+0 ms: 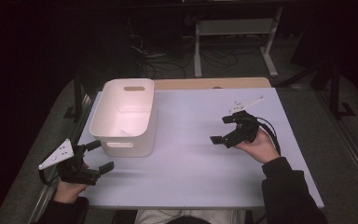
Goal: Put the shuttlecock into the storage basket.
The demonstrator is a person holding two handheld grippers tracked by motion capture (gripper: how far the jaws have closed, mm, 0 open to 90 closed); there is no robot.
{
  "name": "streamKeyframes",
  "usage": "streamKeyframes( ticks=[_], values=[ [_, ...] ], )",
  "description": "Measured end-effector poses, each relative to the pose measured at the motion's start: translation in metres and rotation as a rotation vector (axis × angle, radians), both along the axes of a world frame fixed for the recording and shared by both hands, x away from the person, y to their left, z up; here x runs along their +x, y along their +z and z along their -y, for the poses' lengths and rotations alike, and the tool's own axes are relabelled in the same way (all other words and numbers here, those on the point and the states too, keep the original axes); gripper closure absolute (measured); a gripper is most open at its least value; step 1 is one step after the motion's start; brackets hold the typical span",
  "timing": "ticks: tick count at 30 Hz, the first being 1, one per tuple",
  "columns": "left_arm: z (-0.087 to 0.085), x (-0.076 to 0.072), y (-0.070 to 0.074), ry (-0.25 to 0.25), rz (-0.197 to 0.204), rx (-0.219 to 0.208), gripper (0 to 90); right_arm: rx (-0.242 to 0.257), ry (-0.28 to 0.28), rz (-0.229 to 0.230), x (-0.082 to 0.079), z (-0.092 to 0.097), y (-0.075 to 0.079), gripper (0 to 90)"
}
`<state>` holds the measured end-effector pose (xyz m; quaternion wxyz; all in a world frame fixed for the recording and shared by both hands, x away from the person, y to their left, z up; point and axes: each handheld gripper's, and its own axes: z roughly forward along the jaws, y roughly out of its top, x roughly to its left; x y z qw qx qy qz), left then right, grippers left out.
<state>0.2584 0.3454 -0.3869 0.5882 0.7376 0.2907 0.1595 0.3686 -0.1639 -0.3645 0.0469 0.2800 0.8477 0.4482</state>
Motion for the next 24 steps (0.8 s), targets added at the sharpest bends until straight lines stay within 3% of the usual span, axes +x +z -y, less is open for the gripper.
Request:
streamKeyframes(
  ticks=[24],
  values=[
    [0.000, 0.000, 0.000, 0.001, 0.000, 0.002, 0.0, 0.026, -0.038, -0.003, -0.030, 0.025, -0.022, 0.0]
  ],
)
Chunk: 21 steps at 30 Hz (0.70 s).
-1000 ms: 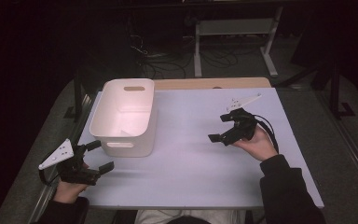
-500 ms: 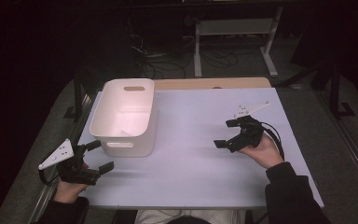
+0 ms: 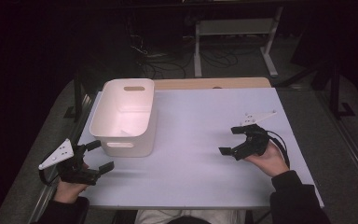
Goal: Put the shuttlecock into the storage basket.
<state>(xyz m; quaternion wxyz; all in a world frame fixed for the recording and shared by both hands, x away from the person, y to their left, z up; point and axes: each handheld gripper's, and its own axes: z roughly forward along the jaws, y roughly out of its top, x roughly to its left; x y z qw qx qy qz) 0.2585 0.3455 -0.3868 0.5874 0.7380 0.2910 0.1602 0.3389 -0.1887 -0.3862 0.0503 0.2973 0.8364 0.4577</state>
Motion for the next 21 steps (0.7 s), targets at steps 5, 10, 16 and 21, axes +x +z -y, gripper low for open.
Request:
streamKeyframes(
  ticks=[5, 10, 16, 21],
  values=[
    [0.000, 0.000, 0.000, 0.001, 0.001, 0.000, 0.0, 0.009, -0.016, 0.005, -0.007, 0.006, -0.004, 0.0],
    [0.000, 0.000, 0.000, 0.001, 0.000, 0.001, 0.0, 0.022, -0.039, 0.010, -0.014, 0.015, -0.009, 0.0],
    [0.000, 0.000, 0.000, 0.002, 0.000, 0.000, 0.0, 0.037, -0.067, 0.023, -0.022, 0.025, -0.013, 0.0],
    [0.000, 0.000, 0.000, 0.002, 0.000, 0.000, 0.0, 0.051, -0.092, 0.030, -0.028, 0.033, -0.018, 0.0]
  ],
)
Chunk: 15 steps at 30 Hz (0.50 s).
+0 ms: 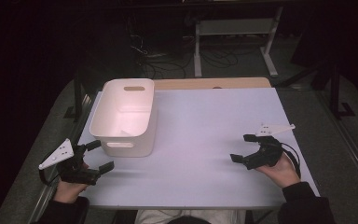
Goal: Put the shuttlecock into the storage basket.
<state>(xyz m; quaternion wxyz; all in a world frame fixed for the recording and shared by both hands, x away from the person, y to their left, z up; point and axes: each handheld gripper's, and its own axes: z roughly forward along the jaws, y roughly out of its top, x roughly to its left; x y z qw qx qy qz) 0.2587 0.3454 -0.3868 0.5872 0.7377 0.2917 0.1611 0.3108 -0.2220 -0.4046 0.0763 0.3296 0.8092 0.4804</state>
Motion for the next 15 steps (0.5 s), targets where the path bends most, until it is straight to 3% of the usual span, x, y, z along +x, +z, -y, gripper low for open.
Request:
streamKeyframes(
  ticks=[15],
  values=[
    [0.000, 0.000, 0.000, 0.000, 0.000, 0.003, 0.0, 0.011, -0.068, 0.029, -0.014, 0.018, -0.013, 0.0]
  ],
)
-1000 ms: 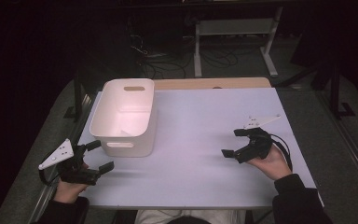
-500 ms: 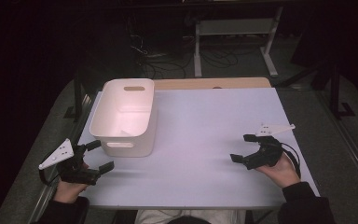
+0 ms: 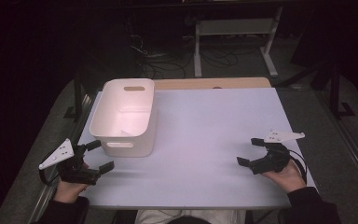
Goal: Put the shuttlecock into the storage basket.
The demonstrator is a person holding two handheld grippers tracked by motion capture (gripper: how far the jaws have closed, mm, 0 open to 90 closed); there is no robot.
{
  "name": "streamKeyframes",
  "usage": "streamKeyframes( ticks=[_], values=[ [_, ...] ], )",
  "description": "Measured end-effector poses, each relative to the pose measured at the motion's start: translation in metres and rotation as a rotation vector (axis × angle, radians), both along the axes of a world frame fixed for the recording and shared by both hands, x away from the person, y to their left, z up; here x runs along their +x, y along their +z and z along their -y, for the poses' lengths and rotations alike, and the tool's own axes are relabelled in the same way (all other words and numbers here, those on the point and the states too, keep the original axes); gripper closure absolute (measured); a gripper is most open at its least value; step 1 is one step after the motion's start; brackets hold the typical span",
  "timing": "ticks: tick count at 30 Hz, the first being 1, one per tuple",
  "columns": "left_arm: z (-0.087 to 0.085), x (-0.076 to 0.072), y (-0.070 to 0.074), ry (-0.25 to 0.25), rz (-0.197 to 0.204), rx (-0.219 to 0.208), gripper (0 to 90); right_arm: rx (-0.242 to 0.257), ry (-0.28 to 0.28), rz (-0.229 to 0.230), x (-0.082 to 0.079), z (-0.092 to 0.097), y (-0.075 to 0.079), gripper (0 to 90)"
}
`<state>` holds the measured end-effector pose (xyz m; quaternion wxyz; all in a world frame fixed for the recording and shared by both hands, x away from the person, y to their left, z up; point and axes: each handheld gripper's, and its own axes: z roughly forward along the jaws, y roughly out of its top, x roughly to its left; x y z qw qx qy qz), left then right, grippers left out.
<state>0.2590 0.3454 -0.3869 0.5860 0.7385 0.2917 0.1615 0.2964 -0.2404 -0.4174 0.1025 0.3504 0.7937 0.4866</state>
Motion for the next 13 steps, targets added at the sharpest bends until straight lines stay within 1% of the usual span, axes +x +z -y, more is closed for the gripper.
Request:
streamKeyframes(
  ticks=[7, 13],
  values=[
    [0.0001, -0.0001, 0.0000, 0.000, -0.001, 0.000, 0.0, 0.006, -0.021, 0.015, -0.0049, 0.0052, -0.0050, 0.0],
    [0.0001, 0.0000, 0.0001, 0.000, -0.001, -0.002, 0.0, 0.003, -0.035, 0.009, -0.0083, 0.0088, -0.0094, 0.0]
  ],
)
